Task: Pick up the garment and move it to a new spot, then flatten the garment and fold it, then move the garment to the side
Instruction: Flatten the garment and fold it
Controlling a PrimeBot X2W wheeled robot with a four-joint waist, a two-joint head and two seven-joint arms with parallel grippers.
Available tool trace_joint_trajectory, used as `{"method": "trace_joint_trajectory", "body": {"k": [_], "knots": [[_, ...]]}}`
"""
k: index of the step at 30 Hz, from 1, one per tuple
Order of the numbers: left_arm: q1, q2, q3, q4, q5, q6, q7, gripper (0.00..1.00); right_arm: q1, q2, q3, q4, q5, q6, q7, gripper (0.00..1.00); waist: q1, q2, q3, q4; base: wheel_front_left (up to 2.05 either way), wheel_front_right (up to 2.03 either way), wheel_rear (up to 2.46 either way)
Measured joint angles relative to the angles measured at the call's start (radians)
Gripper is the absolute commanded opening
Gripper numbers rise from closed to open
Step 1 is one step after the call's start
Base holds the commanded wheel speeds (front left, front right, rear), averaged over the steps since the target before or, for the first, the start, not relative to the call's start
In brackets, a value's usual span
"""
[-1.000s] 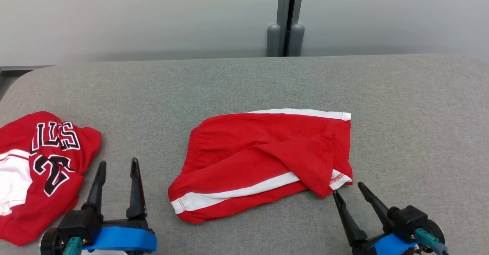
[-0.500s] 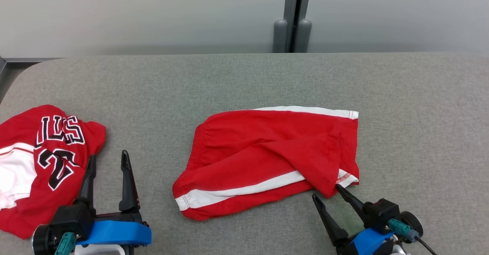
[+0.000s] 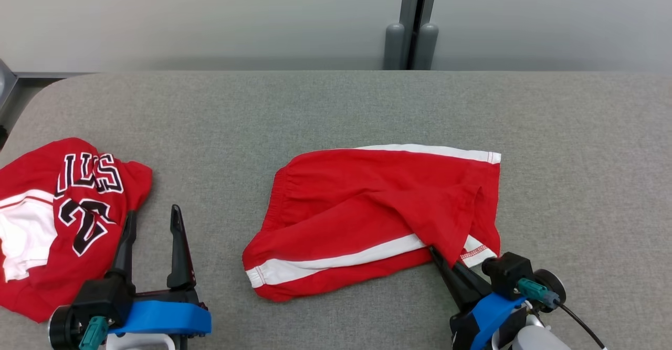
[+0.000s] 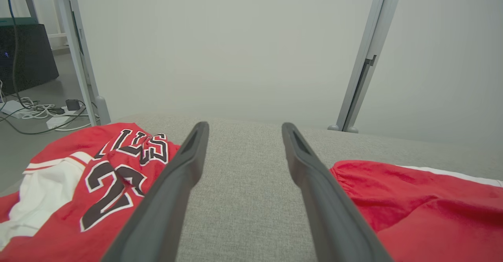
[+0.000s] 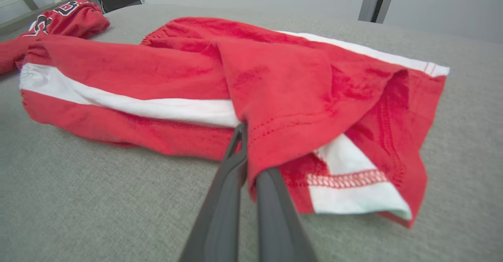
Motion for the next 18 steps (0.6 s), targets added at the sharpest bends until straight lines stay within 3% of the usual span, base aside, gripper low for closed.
{"method": "trace_joint_trajectory", "body": {"k": [10, 18], "knots": [[0.025, -0.003, -0.003, 0.013, 0.001, -0.007, 0.0, 1.0, 0.171, -0.071, 0.1, -0.23, 0.063, 0.0, 0.015, 0.0, 0.0, 0.0, -0.039, -0.044, 0.0, 0.0, 0.0], [0.035, -0.004, -0.002, 0.01, 0.002, -0.008, 0.0, 1.0, 0.234, -0.107, 0.077, -0.384, 0.089, 0.0, 0.084, 0.0, -0.0001, 0.0001, -0.047, -0.085, 0.0, 0.0, 0.0]]}}
